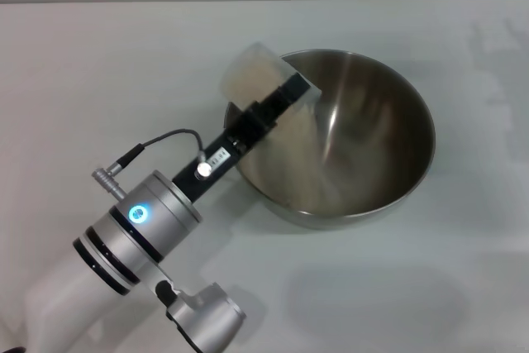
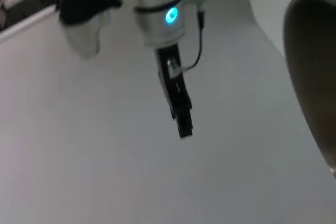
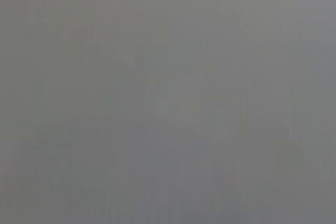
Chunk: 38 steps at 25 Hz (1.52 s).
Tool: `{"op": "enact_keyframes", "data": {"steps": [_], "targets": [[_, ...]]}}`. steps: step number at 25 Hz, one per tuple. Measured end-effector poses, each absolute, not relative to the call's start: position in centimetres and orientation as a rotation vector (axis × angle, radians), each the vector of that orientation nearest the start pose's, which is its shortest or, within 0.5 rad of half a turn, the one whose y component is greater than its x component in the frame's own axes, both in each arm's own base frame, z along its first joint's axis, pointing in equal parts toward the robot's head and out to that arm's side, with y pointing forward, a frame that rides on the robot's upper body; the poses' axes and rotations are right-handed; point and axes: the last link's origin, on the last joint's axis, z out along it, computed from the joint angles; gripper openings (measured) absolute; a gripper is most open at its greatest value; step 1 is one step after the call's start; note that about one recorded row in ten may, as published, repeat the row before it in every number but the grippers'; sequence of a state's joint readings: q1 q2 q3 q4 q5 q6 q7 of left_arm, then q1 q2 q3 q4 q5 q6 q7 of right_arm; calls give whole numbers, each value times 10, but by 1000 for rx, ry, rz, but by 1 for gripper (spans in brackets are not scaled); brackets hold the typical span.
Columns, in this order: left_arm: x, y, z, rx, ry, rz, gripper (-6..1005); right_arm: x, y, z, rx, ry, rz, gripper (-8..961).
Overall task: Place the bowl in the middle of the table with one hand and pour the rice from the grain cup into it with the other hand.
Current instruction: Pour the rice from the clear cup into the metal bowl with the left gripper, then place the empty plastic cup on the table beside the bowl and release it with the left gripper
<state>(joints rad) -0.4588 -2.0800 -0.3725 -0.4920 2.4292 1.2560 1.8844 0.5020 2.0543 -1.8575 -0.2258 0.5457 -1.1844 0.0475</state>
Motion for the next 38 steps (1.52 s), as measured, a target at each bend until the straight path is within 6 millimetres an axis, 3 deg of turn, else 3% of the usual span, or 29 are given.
{"op": "enact_keyframes", "data": {"steps": [5, 28, 31, 34, 38], "targets": [[-193, 271, -118, -1181, 1647, 139, 37, 296, 375, 31, -1471, 336, 743, 523], [-196, 267, -124, -1176, 1711, 148, 40, 299, 373, 30, -1472, 342, 733, 524], [-193, 270, -119, -1209, 1640, 124, 40, 299, 373, 30, -1473, 343, 733, 524], [-185, 273, -110, -1301, 1448, 22, 40, 299, 373, 29, -1473, 346, 732, 524], [-181, 286, -91, -1495, 1034, -208, 41, 299, 373, 29, -1475, 347, 731, 524]]}}
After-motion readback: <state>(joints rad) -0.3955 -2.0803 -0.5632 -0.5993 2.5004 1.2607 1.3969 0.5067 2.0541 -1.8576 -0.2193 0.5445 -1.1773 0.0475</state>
